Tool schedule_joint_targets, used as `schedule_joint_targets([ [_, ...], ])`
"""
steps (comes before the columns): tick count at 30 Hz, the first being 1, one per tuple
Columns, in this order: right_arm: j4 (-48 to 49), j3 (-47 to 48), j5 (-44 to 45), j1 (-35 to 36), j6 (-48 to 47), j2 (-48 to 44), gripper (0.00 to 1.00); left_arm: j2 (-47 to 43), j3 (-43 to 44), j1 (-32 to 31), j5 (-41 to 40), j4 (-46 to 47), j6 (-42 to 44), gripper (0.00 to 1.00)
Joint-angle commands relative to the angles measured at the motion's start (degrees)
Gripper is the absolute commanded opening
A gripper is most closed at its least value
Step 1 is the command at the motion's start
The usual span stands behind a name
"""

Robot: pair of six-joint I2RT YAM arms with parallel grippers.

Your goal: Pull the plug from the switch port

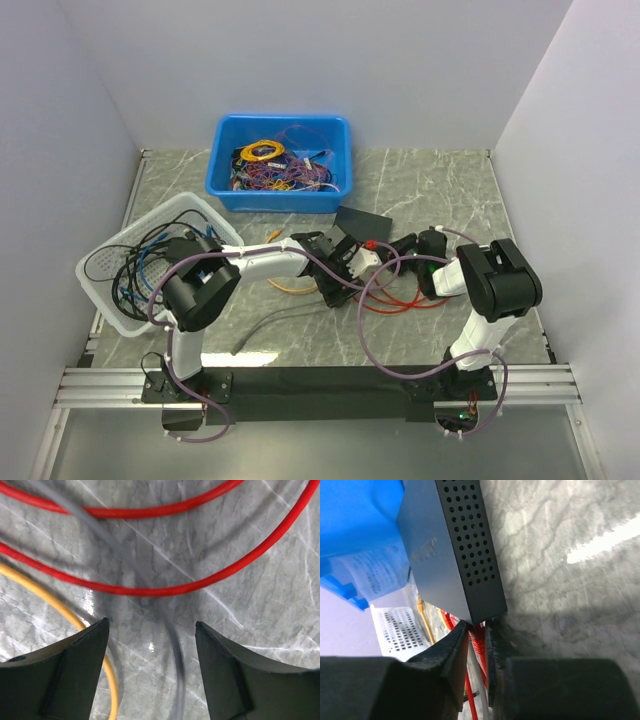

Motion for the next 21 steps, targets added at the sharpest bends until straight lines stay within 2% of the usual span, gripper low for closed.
schedule_joint_targets([
  [1, 1.12, 0.14, 1.41, -0.18, 0.81, 1.90, 0.19, 0.15, -0.52, -0.25, 0.21, 2.04, 0.64, 0.74],
  [4, 1.83, -0.03, 1.40, -0.35, 0.98, 2.52, 0.13, 0.33, -0.52, -0.16, 1.08, 1.61, 1.08, 0.70],
  [8, 1.83, -0.56, 1.58, -1.14, 0.37, 1.73, 0.00, 0.33, -0.70, -0.16, 1.61, 1.17, 1.52, 0.63],
  [10, 2.09, -0.91, 0.71, -1.59, 0.02, 1.29, 0.00, 0.33, -0.70, -0.16, 1.53, 1.25, 1.61, 0.61],
  [14, 0.17, -0.91, -1.31, -1.85, -3.75, -1.60, 0.00, 0.33, -0.08, -0.16, 1.61, 1.34, 1.61, 0.50],
  [21, -17.91, 1.20, -9.22, -1.85, -17.99, -8.37, 0.00, 0.68, 3.95, 0.19, 1.61, 0.99, 2.23, 0.52],
])
